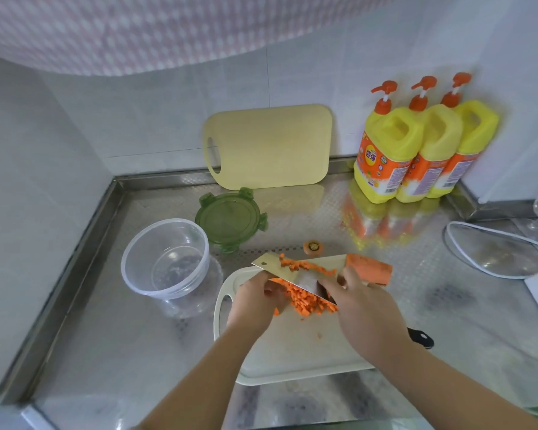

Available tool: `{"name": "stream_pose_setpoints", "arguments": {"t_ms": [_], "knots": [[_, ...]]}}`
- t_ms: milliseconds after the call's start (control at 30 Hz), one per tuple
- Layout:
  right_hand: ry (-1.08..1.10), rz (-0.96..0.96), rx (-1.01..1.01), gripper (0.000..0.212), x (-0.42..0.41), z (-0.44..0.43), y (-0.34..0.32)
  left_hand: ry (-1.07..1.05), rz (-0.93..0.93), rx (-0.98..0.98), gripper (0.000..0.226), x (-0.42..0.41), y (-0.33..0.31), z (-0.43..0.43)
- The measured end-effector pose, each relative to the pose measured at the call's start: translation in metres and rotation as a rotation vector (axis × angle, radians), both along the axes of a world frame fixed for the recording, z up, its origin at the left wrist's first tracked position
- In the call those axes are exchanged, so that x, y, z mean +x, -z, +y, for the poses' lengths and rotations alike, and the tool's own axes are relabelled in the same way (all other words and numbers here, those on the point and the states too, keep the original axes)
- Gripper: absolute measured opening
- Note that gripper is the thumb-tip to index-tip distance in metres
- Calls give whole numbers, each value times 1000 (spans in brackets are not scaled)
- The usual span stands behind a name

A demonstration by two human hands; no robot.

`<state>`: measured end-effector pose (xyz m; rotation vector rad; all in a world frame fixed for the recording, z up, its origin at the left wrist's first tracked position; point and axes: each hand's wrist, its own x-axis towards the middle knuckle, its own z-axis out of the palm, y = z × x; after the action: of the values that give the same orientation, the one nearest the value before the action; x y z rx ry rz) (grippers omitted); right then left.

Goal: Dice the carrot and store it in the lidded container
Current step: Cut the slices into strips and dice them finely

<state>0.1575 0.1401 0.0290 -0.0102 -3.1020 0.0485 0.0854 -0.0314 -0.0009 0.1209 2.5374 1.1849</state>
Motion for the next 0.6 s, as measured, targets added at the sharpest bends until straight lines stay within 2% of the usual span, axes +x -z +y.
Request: {"name": "stream_pose_setpoints", "arguments": {"t_ms": [67, 167, 267, 333, 367, 467, 533, 600], "knots": [[1, -69, -79, 50, 3, -3, 1, -62, 11, 18, 30, -1, 5, -7], [12, -101, -83, 47, 4, 3, 2, -255, 37, 72, 15, -4, 9, -19], [-56, -52, -38, 54, 2, 1, -5, -372, 215, 111, 15, -8, -3, -24], [-127, 17, 94, 56, 2, 0, -12, -210, 346, 74, 23, -14, -15, -21], [-126, 14, 122, 55, 3, -2, -15, -69, 335, 28, 27, -18, -21, -16], [-156, 7, 165, 51, 6, -5, -21, 293, 123, -170, 35, -30, -27, 1], [-165, -26, 183, 48, 7, -3, -20, 389, 8, -213, 38, -37, -20, 9], [-179, -45, 186, 46, 10, 3, -16, 394, -64, -170, 39, -40, -13, 17]]}}
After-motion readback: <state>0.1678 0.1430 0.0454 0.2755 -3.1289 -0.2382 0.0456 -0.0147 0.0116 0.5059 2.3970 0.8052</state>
